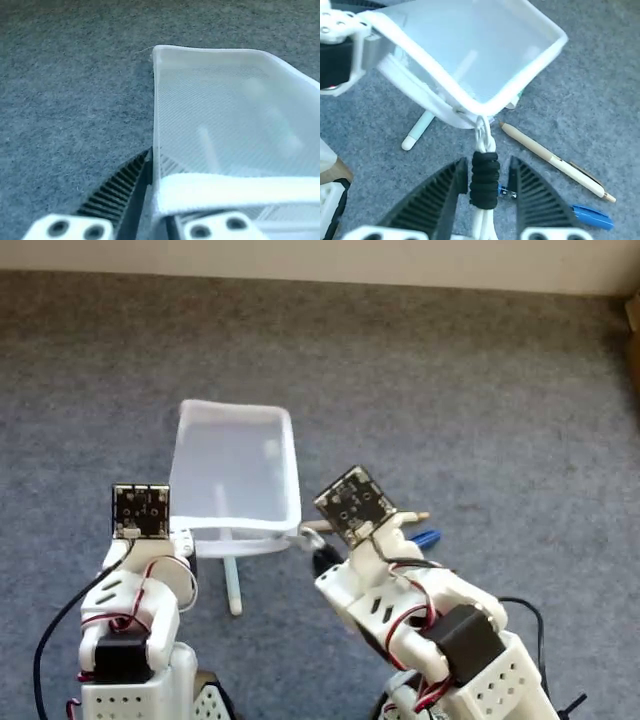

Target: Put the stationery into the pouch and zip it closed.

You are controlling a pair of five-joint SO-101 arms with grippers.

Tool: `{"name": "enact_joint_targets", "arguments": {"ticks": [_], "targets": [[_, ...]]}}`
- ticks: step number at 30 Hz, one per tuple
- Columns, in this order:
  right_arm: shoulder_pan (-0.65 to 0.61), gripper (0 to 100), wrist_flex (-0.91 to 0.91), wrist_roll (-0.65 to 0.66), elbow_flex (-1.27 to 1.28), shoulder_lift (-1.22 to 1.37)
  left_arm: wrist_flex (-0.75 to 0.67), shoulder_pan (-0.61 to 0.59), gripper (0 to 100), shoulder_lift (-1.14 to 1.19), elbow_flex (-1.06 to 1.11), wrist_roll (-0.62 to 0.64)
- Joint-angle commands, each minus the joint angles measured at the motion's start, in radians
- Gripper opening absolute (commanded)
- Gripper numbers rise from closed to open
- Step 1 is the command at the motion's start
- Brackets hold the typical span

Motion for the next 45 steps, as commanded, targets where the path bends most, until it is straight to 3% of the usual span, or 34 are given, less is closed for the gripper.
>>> {"name": "enact_joint_targets", "arguments": {"ticks": [1,5,15,26,39,45], "targets": [[0.079,19.0,-0.007,0.005,-0.058,-0.019,0.054,0.013,1,-0.013,-0.096,-0.008],[0.136,19.0,-0.012,0.005,-0.045,-0.018,0.072,0.013,1,-0.013,-0.111,-0.008],[0.179,19.0,-0.282,0.003,0.203,-0.018,0.077,-0.07,1,-0.013,-0.168,0.0],[0.183,19.0,-0.303,0.005,0.219,-0.018,0.169,-0.085,1,0.002,-0.294,0.0],[0.183,19.0,-0.305,0.005,0.246,-0.018,0.169,-0.148,1,0.478,-0.595,0.002],[0.183,19.0,-0.305,0.005,0.248,-0.018,0.279,-0.147,1,0.647,-0.806,0.031]]}}
